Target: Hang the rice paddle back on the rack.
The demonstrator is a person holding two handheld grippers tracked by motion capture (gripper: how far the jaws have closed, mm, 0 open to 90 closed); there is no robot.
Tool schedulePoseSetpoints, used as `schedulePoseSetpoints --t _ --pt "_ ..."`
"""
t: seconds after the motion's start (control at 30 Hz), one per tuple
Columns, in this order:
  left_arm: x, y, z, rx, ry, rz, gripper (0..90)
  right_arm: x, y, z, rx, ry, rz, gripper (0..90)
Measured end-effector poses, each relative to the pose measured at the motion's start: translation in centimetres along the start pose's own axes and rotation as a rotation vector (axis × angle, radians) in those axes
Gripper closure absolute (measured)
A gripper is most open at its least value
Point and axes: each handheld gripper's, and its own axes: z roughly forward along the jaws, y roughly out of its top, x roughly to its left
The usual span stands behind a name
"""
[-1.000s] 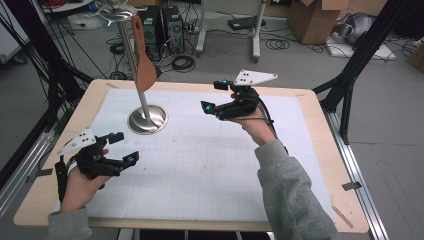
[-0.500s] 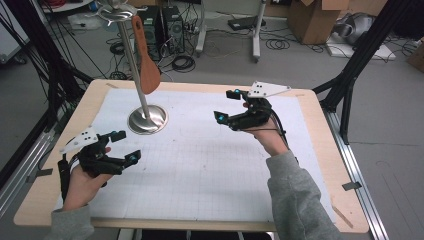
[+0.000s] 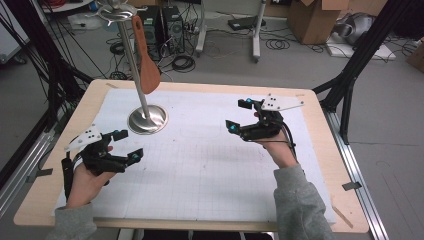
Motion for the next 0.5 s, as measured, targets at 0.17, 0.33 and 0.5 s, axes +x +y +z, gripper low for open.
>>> schedulePoseSetpoints --t 0.17,0.33,0.5 --pt "0.1 -0.1 0.3 0.011 0.001 0.005 1.8 -0.3 -0.9 -0.7 0.012 -0.003 0.02 11.6" --pt "-0.1 -0.2 0.4 0.016 -0.001 0.011 1.8 -0.9 -1.9 -1.7 0.007 -0.024 0.053 11.6" --pt "-0.1 -0.3 0.4 0.017 0.004 0.009 1.8 -1.3 -2.5 -2.7 0.009 -0.047 0.064 11.6"
